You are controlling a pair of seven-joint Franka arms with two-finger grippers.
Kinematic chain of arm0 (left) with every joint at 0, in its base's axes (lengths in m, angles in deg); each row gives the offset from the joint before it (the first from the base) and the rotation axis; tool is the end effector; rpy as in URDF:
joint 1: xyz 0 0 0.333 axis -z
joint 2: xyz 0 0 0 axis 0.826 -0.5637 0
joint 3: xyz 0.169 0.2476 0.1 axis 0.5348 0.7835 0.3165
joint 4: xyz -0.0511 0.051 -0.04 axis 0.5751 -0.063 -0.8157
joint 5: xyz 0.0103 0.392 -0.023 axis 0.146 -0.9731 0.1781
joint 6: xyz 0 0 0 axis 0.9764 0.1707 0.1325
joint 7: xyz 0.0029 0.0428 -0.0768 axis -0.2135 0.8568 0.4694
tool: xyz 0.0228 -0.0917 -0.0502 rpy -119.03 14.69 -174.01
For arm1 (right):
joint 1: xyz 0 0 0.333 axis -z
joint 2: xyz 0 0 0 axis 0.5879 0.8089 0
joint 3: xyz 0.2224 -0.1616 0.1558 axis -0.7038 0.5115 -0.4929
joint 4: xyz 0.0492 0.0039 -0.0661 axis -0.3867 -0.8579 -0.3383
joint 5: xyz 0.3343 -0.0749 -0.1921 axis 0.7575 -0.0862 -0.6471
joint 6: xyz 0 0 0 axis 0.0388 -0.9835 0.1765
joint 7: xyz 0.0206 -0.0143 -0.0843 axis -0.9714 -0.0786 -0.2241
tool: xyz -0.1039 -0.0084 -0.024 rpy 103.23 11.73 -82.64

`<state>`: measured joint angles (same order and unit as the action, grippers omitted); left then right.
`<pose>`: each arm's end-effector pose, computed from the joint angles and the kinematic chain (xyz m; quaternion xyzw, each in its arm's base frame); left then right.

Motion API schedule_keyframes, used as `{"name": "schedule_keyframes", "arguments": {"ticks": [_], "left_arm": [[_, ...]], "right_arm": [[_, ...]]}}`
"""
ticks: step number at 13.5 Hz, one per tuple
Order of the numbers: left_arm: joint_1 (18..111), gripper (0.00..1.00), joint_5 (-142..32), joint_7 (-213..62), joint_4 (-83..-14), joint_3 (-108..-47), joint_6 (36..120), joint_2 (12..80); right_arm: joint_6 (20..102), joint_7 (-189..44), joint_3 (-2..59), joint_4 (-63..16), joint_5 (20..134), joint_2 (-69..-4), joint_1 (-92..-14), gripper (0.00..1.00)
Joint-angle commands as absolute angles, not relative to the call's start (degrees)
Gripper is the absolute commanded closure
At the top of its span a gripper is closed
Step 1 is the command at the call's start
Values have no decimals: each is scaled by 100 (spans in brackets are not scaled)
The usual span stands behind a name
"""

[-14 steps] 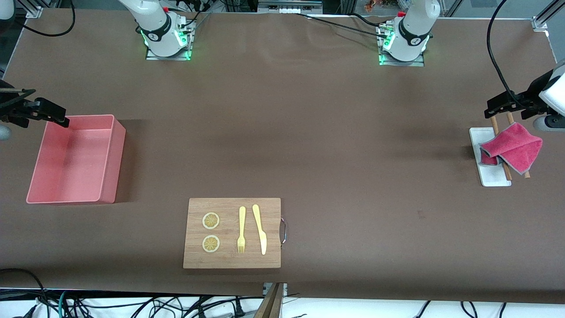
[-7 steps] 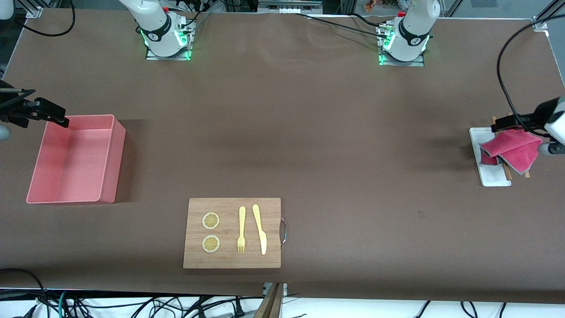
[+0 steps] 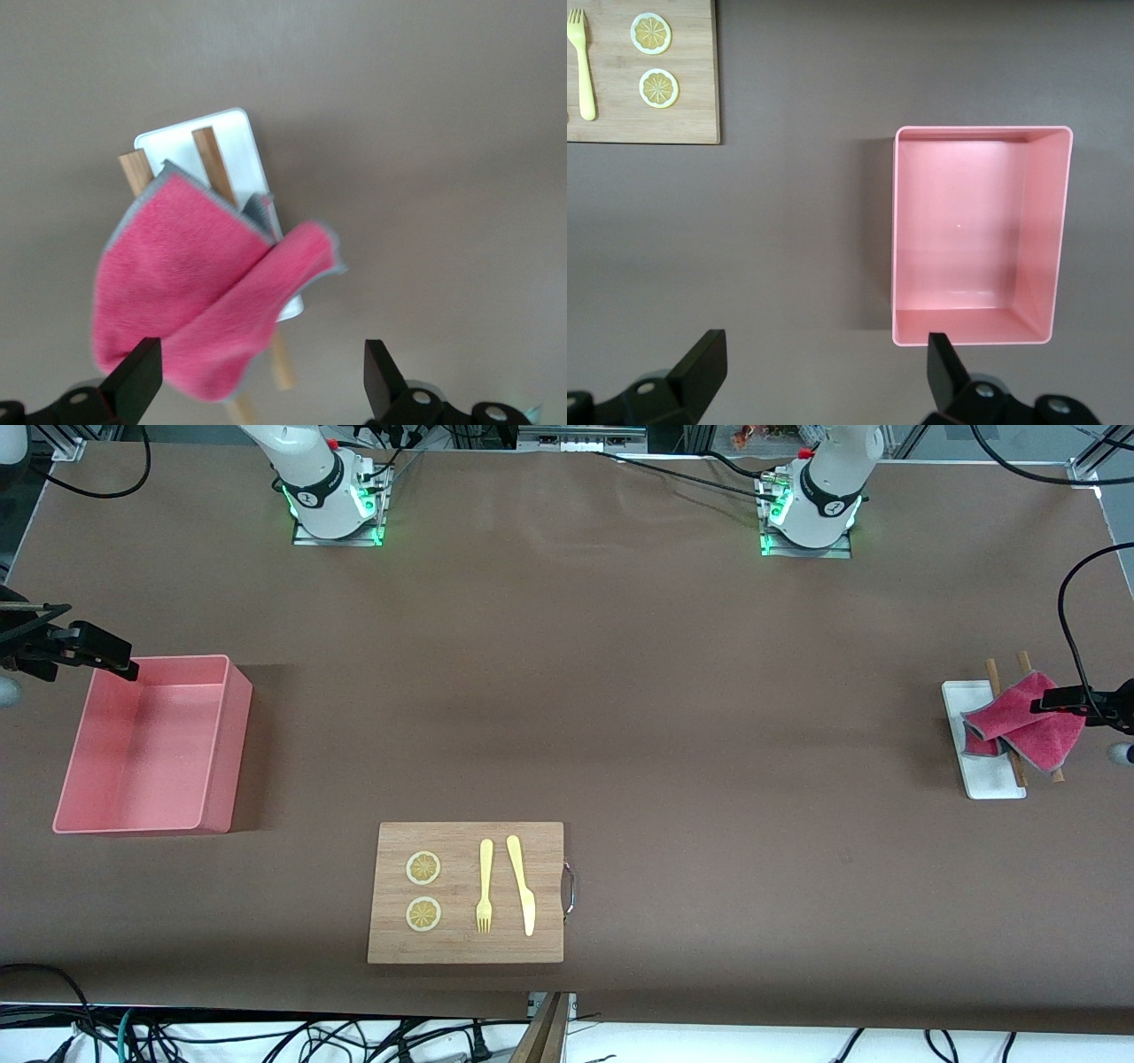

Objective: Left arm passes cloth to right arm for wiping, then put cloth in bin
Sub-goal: 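Lower the left gripper onto the pink cloth and grasp it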

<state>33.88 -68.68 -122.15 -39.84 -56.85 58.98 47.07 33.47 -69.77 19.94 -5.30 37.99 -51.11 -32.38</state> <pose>0.5810 0.2674 0.3679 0.9753 -0.1495 -0.1578 0.0398 0.6004 -0.0132 0.6063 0.9997 0.0130 -0.0173 0.0106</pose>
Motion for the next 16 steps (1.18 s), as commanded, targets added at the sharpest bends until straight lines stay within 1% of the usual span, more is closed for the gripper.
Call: {"name": "schedule_keyframes", "arguments": {"ticks": [1, 2, 4, 8, 9, 11, 12, 13, 15, 16], "left_arm": [[3363, 0, -7225, -13210, -3802, -5719, 5920, 4571], [3354, 0, -7373, -13631, -3828, -5719, 5973, 4475], [3266, 0, -7419, -14108, -4091, -5719, 5965, 4456], [3222, 0, -7419, -14382, -4093, -5719, 5991, 4360], [3222, 8, -7427, -14382, -4084, -5719, 5991, 4360], [3204, 36, -7419, -14382, -4075, -5719, 5991, 4299], [3169, 47, -7401, -14382, -4075, -5719, 5991, 4255], [3143, 49, -7392, -14391, -4075, -5728, 5982, 4228], [3099, 47, -7375, -14400, -4092, -5728, 5974, 4184], [3108, 50, -7375, -14408, -4084, -5719, 5973, 4184]], "right_arm": [[3371, -7033, 2007, -530, 3885, -5133, -3223, 0], [3371, -7033, 2007, -530, 3885, -5133, -3223, 0], [3371, -7033, 2007, -530, 3885, -5133, -3223, 0], [3371, -7033, 2007, -530, 3885, -5133, -3223, 0], [3371, -7033, 2007, -530, 3885, -5133, -3223, 0], [3371, -7033, 2007, -530, 3885, -5133, -3223, 0], [3371, -7033, 2007, -530, 3885, -5133, -3223, 0], [3371, -7033, 2007, -521, 3885, -5133, -3223, 0], [3380, -7033, 2007, -521, 3885, -5133, -3223, 0], [3371, -7025, 2007, -530, 3885, -5133, -3223, 0]]}}
